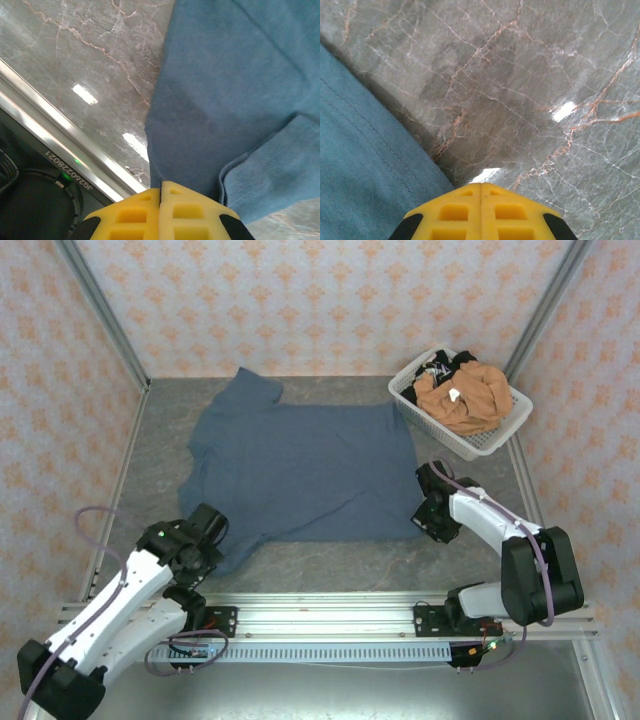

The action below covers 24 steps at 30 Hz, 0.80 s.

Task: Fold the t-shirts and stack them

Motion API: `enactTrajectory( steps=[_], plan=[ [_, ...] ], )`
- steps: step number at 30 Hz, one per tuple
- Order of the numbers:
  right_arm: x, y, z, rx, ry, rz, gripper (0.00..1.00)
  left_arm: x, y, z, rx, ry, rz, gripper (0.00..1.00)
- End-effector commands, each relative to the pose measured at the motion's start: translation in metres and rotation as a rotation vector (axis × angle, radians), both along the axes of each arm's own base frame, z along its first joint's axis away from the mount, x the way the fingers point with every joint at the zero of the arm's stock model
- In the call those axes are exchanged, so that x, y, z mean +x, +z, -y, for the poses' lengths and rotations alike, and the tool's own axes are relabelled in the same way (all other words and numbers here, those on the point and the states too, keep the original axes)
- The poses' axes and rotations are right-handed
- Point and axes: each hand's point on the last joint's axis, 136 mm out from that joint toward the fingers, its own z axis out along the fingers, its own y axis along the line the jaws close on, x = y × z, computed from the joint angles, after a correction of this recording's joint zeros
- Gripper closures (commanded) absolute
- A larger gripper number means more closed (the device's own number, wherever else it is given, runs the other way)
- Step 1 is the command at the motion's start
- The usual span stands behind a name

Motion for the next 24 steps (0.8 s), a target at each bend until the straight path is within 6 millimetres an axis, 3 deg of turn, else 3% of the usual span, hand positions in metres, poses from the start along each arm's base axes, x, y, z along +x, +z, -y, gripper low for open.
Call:
enactTrajectory(
  steps=[1, 7, 11, 12, 17, 20, 24],
  plan=[
    [-0.013, -0.001, 0.007, -0.021, -0.023, -0.049, 1.00, 0.014, 0.011, -0.008, 0.096, -0.079, 0.043, 1.00],
    [-0.015, 0.012, 0.009, -0.030, -0.016, -0.035, 1.00, 0.036, 0.064, -0.017, 0.154, -0.091, 0.266, 1.00],
    [-0.013, 0.017, 0.012, -0.054, 0.013, -0.050, 1.00, 0.057, 0.083, 0.005, 0.080, -0.181, 0.398, 1.00],
    [-0.013, 0.018, 0.013, -0.059, 0.017, -0.053, 0.98, 0.059, 0.085, 0.007, 0.079, -0.197, 0.410, 1.00],
    [-0.021, 0.028, 0.020, -0.075, -0.040, -0.052, 0.63, 0.060, 0.081, 0.010, 0.090, -0.220, 0.388, 1.00],
    [-0.028, 0.031, 0.020, -0.044, -0.112, -0.010, 0.52, 0.056, 0.076, 0.010, 0.085, -0.210, 0.376, 1.00],
    [-0.032, 0.026, 0.012, 0.053, -0.211, 0.048, 0.50, 0.050, 0.079, -0.001, 0.125, -0.201, 0.373, 1.00]
  ],
)
